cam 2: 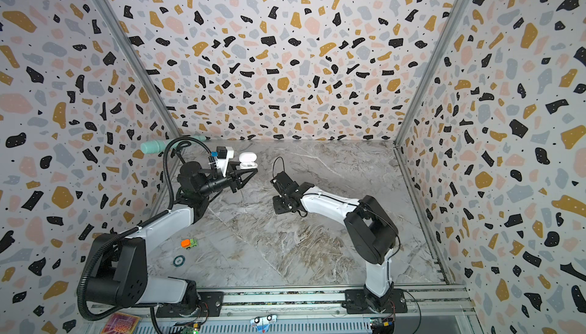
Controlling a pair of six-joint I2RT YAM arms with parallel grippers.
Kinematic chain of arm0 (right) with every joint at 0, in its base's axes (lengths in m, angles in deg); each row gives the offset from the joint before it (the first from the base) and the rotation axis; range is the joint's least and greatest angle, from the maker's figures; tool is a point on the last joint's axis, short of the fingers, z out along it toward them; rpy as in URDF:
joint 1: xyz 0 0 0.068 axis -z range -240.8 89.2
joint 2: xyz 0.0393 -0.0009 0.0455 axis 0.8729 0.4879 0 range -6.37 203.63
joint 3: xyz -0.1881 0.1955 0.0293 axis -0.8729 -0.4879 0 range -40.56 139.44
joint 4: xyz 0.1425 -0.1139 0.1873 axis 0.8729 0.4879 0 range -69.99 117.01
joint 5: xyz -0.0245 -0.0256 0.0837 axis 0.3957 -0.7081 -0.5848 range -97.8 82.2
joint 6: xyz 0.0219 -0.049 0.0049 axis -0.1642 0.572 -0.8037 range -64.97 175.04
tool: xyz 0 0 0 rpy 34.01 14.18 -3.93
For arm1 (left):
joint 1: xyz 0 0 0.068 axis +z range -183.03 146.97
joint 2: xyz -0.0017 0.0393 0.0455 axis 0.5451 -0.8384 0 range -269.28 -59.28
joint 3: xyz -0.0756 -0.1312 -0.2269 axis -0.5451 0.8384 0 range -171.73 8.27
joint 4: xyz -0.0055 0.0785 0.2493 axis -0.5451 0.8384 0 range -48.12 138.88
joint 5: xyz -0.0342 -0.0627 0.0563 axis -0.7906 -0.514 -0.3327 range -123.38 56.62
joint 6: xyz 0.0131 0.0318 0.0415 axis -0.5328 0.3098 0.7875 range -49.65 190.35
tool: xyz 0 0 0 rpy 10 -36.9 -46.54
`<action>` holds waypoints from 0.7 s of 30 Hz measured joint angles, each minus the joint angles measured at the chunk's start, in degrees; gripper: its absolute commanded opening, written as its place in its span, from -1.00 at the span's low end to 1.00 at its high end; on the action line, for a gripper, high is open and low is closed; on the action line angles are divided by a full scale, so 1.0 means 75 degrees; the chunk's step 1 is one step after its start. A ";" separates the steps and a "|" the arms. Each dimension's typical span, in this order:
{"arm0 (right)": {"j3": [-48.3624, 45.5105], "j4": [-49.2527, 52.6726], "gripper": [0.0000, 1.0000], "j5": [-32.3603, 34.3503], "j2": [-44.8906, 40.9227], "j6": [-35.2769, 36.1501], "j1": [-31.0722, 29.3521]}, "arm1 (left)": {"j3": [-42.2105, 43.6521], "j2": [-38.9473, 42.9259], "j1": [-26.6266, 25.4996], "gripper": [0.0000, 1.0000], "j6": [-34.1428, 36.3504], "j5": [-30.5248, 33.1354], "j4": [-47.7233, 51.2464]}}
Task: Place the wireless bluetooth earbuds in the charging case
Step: 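Carry the earbud to the open case held by the left gripper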
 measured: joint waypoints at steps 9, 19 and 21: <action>-0.0557 -0.0463 -0.77 -0.0845 -0.2556 -0.0140 0.0087 | 0.0306 0.0329 -0.0755 -0.75 0.0204 0.0335 0.0213; -0.0542 -0.0787 -0.77 -0.1775 -0.4199 -0.0495 0.0163 | 0.0947 0.1131 -0.1804 -0.74 0.0242 0.0807 -0.0367; -0.0542 -0.1003 -0.77 -0.2014 -0.4278 -0.0603 0.0163 | 0.0997 0.1239 -0.1996 -0.74 0.0262 0.0880 -0.0493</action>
